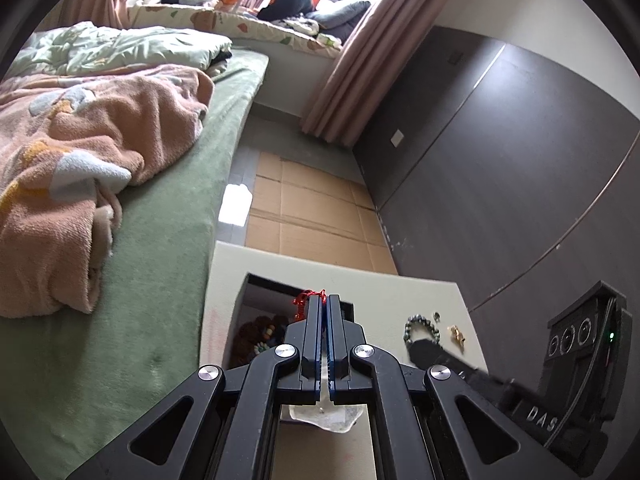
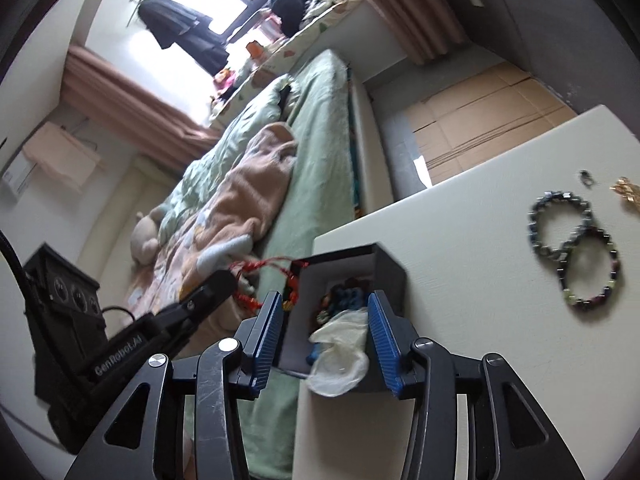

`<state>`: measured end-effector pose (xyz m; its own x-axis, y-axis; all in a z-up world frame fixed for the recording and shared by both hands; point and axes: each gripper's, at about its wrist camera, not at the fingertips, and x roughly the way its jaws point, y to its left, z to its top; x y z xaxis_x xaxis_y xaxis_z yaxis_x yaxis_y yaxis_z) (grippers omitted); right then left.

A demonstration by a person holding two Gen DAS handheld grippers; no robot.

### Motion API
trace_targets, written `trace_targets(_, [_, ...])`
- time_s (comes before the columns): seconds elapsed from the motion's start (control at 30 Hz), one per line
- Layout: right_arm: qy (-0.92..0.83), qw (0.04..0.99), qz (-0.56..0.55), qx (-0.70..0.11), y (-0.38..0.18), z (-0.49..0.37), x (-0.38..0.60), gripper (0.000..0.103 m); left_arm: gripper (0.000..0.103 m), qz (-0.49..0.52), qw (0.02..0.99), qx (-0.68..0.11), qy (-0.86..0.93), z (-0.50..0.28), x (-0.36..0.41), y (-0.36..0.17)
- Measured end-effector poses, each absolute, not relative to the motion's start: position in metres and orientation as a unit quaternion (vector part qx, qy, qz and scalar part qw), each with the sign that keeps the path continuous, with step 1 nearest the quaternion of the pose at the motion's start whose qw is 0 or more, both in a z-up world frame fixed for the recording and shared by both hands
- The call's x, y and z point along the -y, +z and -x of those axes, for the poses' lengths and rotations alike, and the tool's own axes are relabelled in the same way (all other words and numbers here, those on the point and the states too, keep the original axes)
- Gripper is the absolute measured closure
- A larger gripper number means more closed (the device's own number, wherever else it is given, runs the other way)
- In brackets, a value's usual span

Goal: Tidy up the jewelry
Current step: 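Drop the pouch into the black box with the right gripper while the left releases the red string there, then move the left gripper to the green bead bracelet and close on it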

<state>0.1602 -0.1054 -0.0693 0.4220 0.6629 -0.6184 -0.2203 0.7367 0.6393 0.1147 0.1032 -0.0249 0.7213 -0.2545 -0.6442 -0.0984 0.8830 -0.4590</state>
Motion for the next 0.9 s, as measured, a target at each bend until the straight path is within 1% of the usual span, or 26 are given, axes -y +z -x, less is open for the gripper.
trace_targets(0.53, [0.210,0.818,-0.244,-0.477,-0.070,-0.156,0.154,0.058,0.102,0.223,0.886,-0.399,-0.078,-0.104,-0.071,-0.029])
trace_targets(0.73, [0.200,0.819,-0.237,-0.484,-0.072,-0.156,0.158,0.058,0.101,0.244,0.851,-0.462,-0.060,-0.114,-0.077,-0.053])
trace_targets(0.83, [0.195,0.819,-0.233,-0.486,-0.073,-0.155,0.161,0.058,0.100,0.257,0.839,-0.476,-0.054,-0.118,-0.082,-0.061])
trace_targets(0.87, [0.194,0.819,-0.232,-0.487,-0.073,-0.155,0.162,0.058,0.096,0.256,0.838,-0.478,-0.054,-0.118,-0.082,-0.061])
trace_targets(0.9, [0.193,0.820,-0.232,-0.487,-0.073,-0.155,0.163,0.058,0.082,0.253,0.839,-0.479,-0.055,-0.118,-0.081,-0.061])
